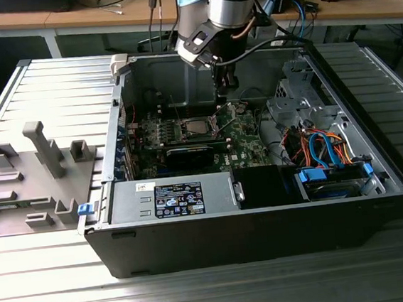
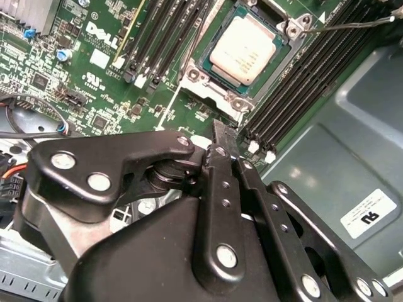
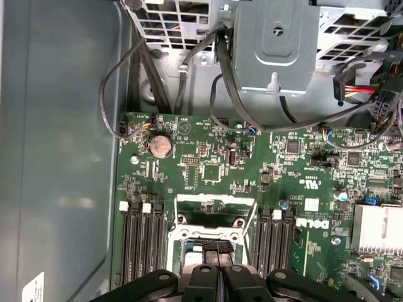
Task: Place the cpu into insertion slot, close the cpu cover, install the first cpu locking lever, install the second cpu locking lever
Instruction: 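Close the cpu cover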
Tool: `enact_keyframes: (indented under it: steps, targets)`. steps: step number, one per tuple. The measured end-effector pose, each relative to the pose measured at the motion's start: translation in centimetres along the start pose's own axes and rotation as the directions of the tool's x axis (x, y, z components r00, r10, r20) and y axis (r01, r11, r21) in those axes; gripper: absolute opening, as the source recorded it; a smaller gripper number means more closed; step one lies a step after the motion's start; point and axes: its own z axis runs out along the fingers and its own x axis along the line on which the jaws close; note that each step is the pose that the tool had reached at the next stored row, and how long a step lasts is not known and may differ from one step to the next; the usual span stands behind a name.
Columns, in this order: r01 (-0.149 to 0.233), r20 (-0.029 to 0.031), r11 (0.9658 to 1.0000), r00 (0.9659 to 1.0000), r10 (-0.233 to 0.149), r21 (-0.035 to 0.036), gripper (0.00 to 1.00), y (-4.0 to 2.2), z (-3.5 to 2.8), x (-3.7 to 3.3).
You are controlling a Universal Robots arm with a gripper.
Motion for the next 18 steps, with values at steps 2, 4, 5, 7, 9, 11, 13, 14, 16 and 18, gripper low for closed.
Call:
enact_keyframes:
  steps: [2, 4, 5, 7, 9, 11, 13, 14, 16, 18]
  targets:
    - [0.0, 0.0, 1.0, 1.0, 0.0, -0.0001, 0.11, 0.28, 0.01, -0.02]
    - [0.0, 0.0001, 1.0, 1.0, 0.0, 0.0, 0.11, 0.65, 0.04, -0.05]
    - [0.0, 0.0001, 1.0, 1.0, 0.0, 0.0, 0.11, 0.79, 0.06, -0.06]
    - [0.0, 0.0001, 1.0, 1.0, 0.0, 0.0, 0.11, 0.92, 0.07, -0.07]
    - [0.0, 0.0, 1.0, 1.0, 0.0, -0.0001, 0.11, 1.07, 0.1, -0.08]
    - [0.0, 0.0, 1.0, 1.0, 0.0, 0.0, 0.11, 1.22, 0.14, -0.09]
    - [0.0, 0.0, 1.0, 1.0, 0.0, 0.0, 0.11, 1.38, 0.19, -0.1]
    - [0.0, 0.0, 1.0, 1.0, 0.0, 0.0, 0.11, 1.54, 0.22, -0.11]
    - [0.0, -0.0001, 1.0, 1.0, 0.0, 0.0001, 0.11, 2.09, 0.29, -0.14]
    - [0.0, -0.0001, 1.0, 1.0, 0.0, 0.0002, 0.11, 2.66, 0.33, -0.18]
